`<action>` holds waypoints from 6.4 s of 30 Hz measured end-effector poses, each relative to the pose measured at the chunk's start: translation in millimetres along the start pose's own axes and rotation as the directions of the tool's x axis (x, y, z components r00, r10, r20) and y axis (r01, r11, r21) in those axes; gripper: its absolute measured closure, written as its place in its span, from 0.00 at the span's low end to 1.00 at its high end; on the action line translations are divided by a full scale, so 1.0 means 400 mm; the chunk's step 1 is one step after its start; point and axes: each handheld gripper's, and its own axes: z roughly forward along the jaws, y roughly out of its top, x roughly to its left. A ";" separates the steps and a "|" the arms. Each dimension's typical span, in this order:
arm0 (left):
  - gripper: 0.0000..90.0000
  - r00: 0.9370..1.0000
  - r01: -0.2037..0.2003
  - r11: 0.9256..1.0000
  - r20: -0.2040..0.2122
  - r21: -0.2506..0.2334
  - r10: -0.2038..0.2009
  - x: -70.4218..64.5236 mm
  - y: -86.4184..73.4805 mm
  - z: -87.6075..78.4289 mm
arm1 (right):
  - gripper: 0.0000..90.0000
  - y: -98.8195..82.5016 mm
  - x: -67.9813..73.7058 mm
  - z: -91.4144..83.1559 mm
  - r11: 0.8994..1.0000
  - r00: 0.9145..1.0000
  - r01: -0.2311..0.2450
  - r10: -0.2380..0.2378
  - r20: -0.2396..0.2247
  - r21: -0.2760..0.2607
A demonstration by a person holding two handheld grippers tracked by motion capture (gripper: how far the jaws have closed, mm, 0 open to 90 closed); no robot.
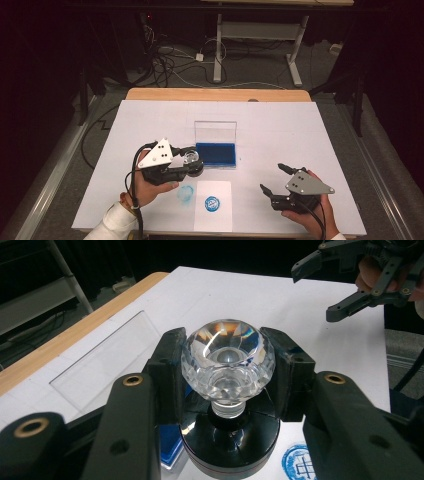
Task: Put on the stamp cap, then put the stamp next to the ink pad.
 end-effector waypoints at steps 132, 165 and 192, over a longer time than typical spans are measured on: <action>0.26 0.948 0.155 0.982 -0.295 0.104 -0.119 0.207 -0.115 0.131 | 0.24 -0.009 0.024 0.013 0.996 0.998 0.058 -0.059 0.005 0.070; 0.17 0.954 0.022 0.996 -0.300 0.087 0.005 0.132 -0.056 0.101 | 0.24 -0.004 0.008 -0.003 0.998 0.998 0.041 -0.042 0.036 0.045; 0.17 0.964 -0.050 0.995 -0.256 0.089 0.072 0.059 -0.022 0.070 | 0.24 0.000 0.002 -0.016 0.999 0.998 0.034 -0.035 0.047 0.027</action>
